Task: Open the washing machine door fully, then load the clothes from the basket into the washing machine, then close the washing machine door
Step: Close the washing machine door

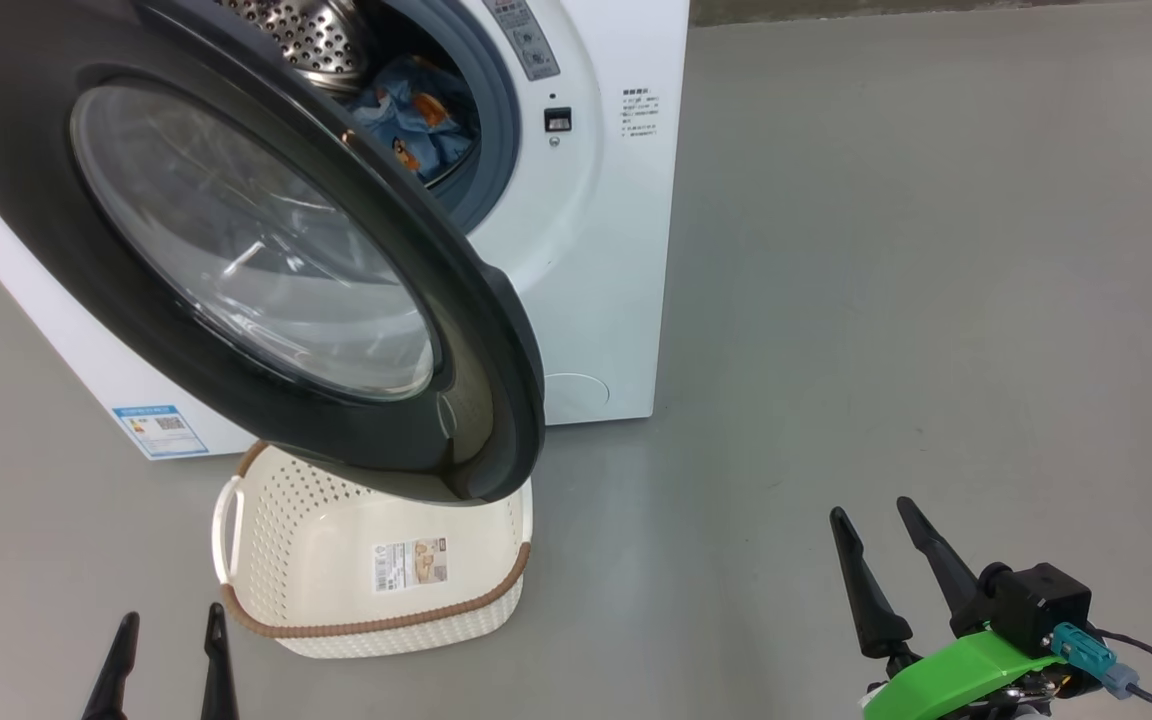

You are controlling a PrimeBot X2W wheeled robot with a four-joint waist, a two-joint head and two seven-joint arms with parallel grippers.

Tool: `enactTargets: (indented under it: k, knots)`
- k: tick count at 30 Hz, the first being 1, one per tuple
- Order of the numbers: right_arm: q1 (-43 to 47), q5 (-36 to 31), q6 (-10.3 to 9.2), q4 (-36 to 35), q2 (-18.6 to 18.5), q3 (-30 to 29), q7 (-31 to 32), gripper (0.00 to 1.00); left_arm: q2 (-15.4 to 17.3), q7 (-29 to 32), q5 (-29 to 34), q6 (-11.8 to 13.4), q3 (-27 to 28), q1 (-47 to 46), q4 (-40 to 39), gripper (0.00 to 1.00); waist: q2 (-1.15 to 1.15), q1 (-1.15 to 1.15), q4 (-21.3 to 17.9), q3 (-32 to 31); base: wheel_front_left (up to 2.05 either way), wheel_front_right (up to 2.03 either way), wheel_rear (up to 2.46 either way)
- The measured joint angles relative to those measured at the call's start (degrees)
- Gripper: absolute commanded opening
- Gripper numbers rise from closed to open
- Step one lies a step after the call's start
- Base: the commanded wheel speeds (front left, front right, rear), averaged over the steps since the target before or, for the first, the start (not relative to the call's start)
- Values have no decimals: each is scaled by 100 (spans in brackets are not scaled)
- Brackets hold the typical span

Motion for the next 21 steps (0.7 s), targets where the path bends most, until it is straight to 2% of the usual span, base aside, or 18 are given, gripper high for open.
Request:
enactTargets:
  k: [4,5,6,7,11,16,21]
  knots:
    - [0,0,0,7,5,-15,0,100,-8,0,-1,0,-10,-5,-1,100,0,0,9,3,0,0,0]
    - [0,-1,0,7,10,-34,0,75,-8,0,-1,0,-11,-9,-1,100,0,0,11,3,0,0,0]
    - [0,-1,0,5,12,-57,0,25,-8,0,-1,0,-11,-13,-1,100,0,0,13,4,0,0,0]
    - [0,-2,0,2,13,-81,0,0,-8,0,-2,0,-12,-16,-1,100,0,0,15,5,0,0,0]
    - [-1,0,0,-278,23,-244,0,0,-9,0,-10,-1,-14,-22,-1,100,0,0,29,7,0,0,0]
    - [-4,40,0,-1298,25,-196,-1,0,-9,0,-38,-1,-20,-25,-1,100,0,0,66,19,0,0,0]
    - [-25,44,0,-2215,2,126,-3,0,-10,0,-121,-1,-83,-83,12,100,0,0,125,69,0,0,0]
